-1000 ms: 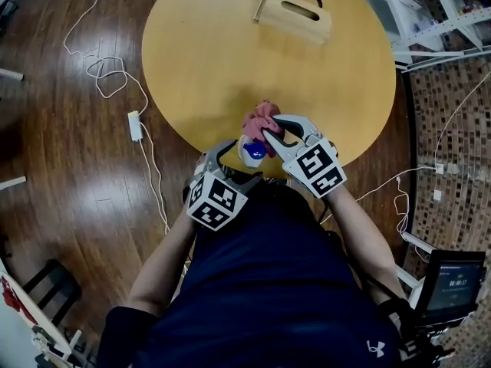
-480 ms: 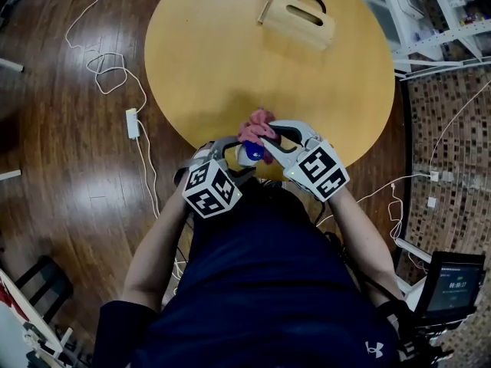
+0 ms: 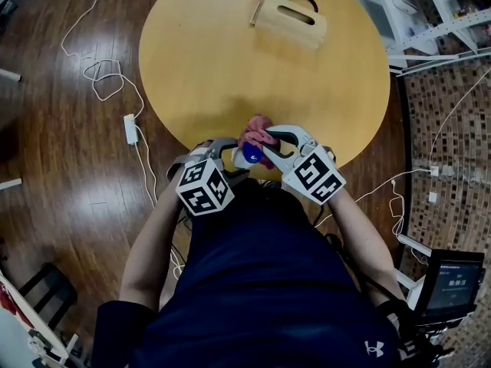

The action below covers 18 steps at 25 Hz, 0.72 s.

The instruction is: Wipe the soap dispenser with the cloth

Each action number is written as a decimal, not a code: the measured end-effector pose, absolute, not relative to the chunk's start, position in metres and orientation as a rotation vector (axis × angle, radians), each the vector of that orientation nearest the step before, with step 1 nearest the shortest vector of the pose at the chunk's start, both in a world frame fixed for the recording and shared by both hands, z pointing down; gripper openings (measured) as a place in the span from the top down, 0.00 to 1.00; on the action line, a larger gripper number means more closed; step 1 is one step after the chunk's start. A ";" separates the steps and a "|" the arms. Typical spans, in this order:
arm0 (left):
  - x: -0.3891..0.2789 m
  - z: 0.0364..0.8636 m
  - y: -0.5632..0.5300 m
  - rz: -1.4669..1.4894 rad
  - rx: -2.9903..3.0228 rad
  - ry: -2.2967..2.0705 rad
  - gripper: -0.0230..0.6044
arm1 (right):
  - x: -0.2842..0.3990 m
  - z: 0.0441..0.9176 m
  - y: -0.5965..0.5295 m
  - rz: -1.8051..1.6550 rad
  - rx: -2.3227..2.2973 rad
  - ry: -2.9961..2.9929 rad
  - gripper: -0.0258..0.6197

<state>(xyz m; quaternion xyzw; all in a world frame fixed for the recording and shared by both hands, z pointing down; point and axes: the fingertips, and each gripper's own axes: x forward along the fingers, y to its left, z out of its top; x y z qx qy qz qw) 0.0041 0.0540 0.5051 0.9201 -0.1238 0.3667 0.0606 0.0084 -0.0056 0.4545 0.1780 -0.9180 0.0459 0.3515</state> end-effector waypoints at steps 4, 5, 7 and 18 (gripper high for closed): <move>-0.008 0.502 0.043 1.149 2.720 -0.407 0.59 | 0.015 0.469 -0.016 0.143 0.585 -2.302 0.81; -0.012 0.498 0.039 1.134 2.681 -0.456 0.62 | 0.018 0.471 -0.018 0.184 0.639 -2.289 0.81; -0.016 0.489 0.036 1.086 2.610 -0.549 0.60 | 0.021 0.473 -0.017 0.260 0.707 -2.274 0.81; -0.012 0.502 0.033 1.193 2.659 -0.669 0.59 | 0.022 0.453 -0.019 0.333 0.727 -2.363 0.81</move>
